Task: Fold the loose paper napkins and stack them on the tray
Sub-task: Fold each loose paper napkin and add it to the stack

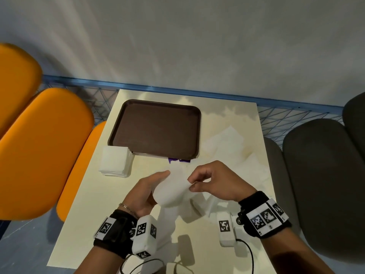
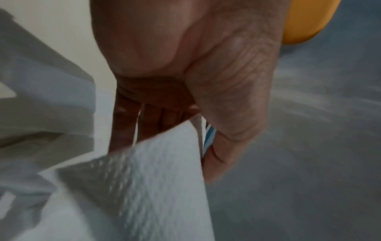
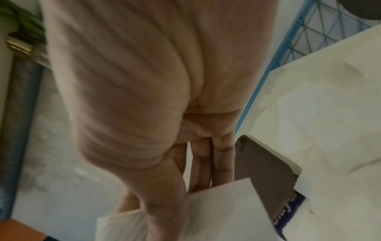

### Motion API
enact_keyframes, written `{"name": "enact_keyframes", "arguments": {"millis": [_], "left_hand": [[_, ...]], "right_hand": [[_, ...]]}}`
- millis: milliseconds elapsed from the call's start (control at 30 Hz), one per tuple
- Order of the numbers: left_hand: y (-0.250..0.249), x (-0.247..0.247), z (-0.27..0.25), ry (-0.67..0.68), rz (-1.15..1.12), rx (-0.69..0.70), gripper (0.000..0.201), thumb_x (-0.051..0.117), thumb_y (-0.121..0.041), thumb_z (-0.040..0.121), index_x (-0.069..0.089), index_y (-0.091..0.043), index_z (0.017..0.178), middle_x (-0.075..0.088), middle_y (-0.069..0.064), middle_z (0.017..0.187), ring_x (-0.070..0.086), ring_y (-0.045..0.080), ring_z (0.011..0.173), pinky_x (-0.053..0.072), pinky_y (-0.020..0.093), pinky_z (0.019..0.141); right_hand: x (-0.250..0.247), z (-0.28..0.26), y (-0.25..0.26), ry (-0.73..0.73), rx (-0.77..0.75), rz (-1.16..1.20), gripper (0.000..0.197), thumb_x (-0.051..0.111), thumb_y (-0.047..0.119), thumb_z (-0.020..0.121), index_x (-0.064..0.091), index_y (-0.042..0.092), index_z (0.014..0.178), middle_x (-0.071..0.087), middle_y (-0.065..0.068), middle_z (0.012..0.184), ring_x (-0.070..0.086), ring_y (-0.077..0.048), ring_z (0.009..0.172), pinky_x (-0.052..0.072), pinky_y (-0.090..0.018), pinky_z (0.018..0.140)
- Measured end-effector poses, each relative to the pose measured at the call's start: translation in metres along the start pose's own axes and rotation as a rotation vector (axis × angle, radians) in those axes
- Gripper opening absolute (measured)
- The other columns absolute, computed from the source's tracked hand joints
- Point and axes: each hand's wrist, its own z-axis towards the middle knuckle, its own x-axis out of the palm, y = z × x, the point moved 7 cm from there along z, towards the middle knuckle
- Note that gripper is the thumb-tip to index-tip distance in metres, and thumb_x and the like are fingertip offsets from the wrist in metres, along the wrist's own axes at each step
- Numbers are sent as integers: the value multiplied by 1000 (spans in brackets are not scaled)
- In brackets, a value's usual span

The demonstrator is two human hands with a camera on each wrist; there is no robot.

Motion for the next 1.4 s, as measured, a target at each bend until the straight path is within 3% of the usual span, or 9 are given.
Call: {"name": "enact_keyframes", "arguments": {"millis": [100,233,333,633,800,900,1033,1167,1400], "left_hand": [[19,18,-7,122,-59,-74,44,61,-27,98,68,-9,137,59,24,145,55,43,137,38,62,118],[34,46,-16,265,-49,-86,53,74,-27,87,68,-3,135,61,22,145,59,41,133,50,55,109],[35,48,-16,168,-48,-20,70,98,-35,60,77,0,117,74,18,112,73,27,95,60,38,80],[22,40,-25,17,-48,91,40,79,-18,84,76,2,119,71,25,127,72,34,108,60,37,82],[13,31,-33,-188,33,230,37,89,-16,74,79,5,103,77,21,112,72,29,96,57,35,80],[2,26,-38,-249,117,352,29,95,-17,70,81,1,87,78,13,93,67,23,84,52,37,77],[-13,23,-45,-266,210,454,13,91,-9,73,79,-5,72,74,4,79,64,13,72,51,24,65],[-23,18,-49,-256,305,462,16,93,-14,72,79,-7,73,76,3,83,65,12,73,52,26,67],[-55,9,-62,-256,434,552,13,86,-26,82,84,-21,94,81,-2,96,73,22,91,62,34,83]], "right_hand": [[-3,-5,19,50,-121,-47,39,81,-2,87,77,36,80,78,14,95,74,-9,94,58,-29,93],[-4,-12,30,130,-198,-73,44,76,-12,84,77,32,76,76,18,94,71,-12,98,58,-28,89],[-7,-16,27,120,-234,-94,37,77,-11,83,78,25,74,75,21,95,68,-10,102,54,-20,87],[-29,-36,9,-19,-310,-341,29,82,-1,82,79,26,72,67,31,126,52,-3,124,43,-18,100],[-29,-41,-3,44,-125,-241,34,94,24,78,77,41,102,46,36,152,46,8,138,36,-19,115],[-15,-44,-7,151,13,-17,47,98,32,72,77,38,113,68,21,136,67,-4,119,52,-27,107],[-8,-33,-5,-203,80,254,18,89,32,85,82,21,97,82,3,93,77,-16,85,61,-36,87],[2,-25,1,-398,43,328,6,86,24,88,83,19,87,81,1,89,77,-22,86,60,-36,84],[10,-14,21,-357,-10,279,7,86,19,89,81,16,85,79,-1,84,70,-13,76,57,-30,74]]}}
